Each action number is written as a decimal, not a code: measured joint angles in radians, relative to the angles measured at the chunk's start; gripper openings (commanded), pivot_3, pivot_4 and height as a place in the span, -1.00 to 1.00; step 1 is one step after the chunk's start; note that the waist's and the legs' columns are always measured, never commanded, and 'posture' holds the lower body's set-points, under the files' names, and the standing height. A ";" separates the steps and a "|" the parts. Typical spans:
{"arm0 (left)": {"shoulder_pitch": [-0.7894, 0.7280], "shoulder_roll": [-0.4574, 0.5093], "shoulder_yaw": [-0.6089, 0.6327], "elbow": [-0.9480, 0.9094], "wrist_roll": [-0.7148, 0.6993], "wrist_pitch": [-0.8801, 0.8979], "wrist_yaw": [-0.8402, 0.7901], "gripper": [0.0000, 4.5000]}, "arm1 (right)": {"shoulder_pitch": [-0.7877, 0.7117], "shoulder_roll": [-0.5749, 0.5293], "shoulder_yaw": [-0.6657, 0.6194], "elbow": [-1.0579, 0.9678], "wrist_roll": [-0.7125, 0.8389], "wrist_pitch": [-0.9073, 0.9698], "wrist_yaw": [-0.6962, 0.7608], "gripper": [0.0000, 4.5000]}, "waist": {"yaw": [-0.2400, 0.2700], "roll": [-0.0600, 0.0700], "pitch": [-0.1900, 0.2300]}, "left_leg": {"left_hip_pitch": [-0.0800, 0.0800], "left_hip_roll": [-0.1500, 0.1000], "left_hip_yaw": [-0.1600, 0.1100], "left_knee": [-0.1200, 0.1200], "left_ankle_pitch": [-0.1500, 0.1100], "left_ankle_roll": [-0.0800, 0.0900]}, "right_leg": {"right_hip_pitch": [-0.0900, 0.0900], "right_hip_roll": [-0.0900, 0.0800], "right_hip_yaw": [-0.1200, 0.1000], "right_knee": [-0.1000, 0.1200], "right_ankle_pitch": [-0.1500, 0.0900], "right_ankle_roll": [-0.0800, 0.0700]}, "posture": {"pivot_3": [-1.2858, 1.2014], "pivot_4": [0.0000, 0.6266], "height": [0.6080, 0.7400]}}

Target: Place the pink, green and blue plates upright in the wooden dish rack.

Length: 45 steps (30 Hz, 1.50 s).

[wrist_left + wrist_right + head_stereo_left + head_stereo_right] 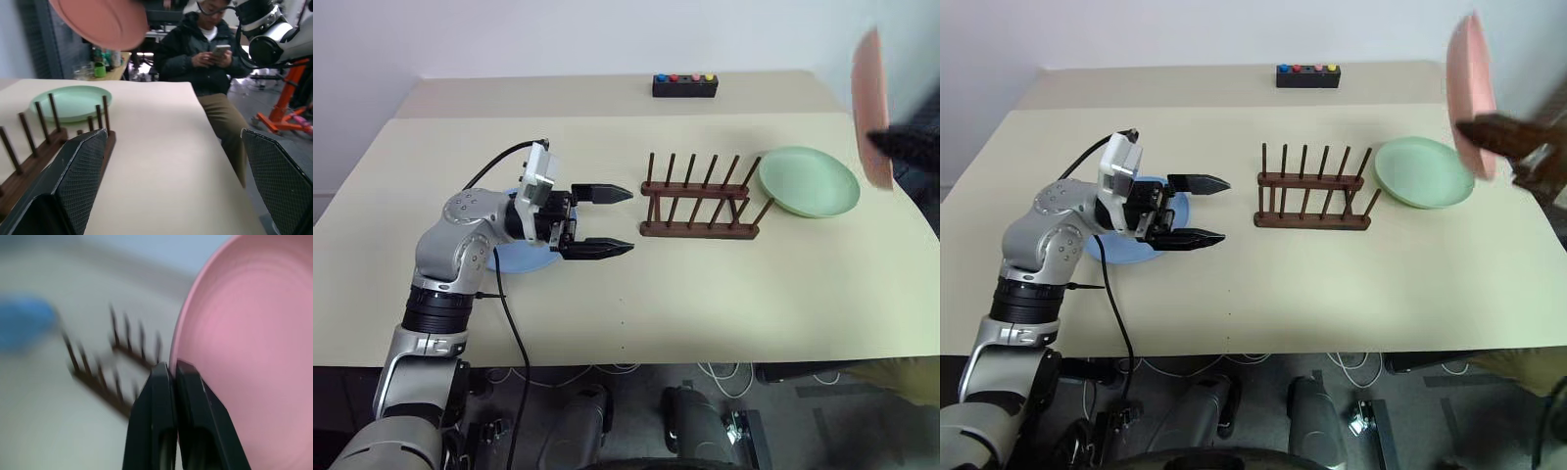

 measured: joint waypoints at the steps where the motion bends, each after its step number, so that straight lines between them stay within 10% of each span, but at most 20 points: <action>1: -0.001 -0.002 0.001 0.002 -0.001 0.000 0.002 1.00 | -0.069 0.042 -0.016 0.053 0.056 0.035 -0.035 -0.98 | -0.001 0.000 0.000 | 0.000 -0.001 0.001 0.000 0.000 0.000 | -0.001 0.000 0.000 0.000 0.000 0.000 | 0.03 -0.52 1.00; 13: 0.038 0.028 0.017 -0.036 -0.024 0.009 0.038 1.00 | -0.264 0.228 -0.046 0.477 0.331 0.156 -0.138 -0.98 | -0.006 0.001 0.000 | -0.001 0.000 0.008 -0.001 0.000 0.001 | -0.008 0.000 0.009 0.004 0.000 0.000 | 0.03 -0.52 1.00; 40: 0.078 0.051 0.035 -0.076 -0.036 0.023 0.075 1.00 | -0.107 0.264 0.154 0.549 0.225 0.015 0.006 -0.98 | -0.012 0.001 0.000 | -0.001 0.001 0.014 -0.001 -0.001 0.002 | -0.009 0.002 0.014 0.004 0.002 0.003 | 0.03 -0.52 1.00; 45: 0.078 0.053 0.035 -0.079 -0.036 0.023 0.074 1.00 | -0.107 0.279 0.175 0.549 0.213 0.004 0.013 -0.20 | -0.012 0.001 0.000 | -0.001 0.001 0.014 -0.001 -0.001 0.002 | -0.009 0.002 0.014 0.004 0.003 0.003 | 0.03 -0.52 1.00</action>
